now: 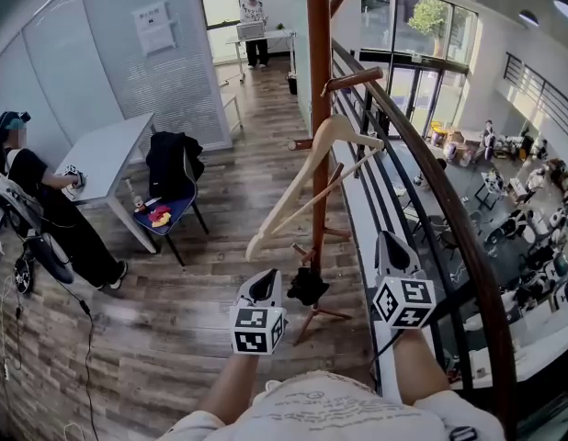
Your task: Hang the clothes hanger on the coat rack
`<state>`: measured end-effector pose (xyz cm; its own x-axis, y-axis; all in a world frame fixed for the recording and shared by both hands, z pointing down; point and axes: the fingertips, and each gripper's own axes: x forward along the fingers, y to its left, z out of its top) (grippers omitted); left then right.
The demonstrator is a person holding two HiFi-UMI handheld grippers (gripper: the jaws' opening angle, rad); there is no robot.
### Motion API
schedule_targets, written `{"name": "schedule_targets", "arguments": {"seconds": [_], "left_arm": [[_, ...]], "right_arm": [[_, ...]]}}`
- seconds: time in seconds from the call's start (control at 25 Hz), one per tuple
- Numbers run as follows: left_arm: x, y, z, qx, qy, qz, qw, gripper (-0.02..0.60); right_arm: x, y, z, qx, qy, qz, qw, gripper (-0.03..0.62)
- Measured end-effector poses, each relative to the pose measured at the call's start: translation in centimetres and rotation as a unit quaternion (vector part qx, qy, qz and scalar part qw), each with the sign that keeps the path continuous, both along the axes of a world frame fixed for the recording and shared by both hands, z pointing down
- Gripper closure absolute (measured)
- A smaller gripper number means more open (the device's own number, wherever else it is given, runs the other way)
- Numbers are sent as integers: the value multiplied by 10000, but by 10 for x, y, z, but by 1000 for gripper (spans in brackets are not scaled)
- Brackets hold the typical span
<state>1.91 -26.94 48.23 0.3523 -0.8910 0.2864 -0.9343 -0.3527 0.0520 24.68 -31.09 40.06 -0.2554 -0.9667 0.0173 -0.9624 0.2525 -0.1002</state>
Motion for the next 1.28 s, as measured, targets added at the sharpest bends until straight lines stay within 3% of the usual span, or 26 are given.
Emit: {"name": "schedule_targets", "arguments": {"seconds": [0.44,1.28], "left_arm": [[38,3,7,-69,-28,467,9989,577],[31,6,5,-102,98,461,9988,577]], "right_arm": [[-43,28,47,-526,108,-324,9980,592],[-66,34,67,-774,139,-651,9948,593]]}}
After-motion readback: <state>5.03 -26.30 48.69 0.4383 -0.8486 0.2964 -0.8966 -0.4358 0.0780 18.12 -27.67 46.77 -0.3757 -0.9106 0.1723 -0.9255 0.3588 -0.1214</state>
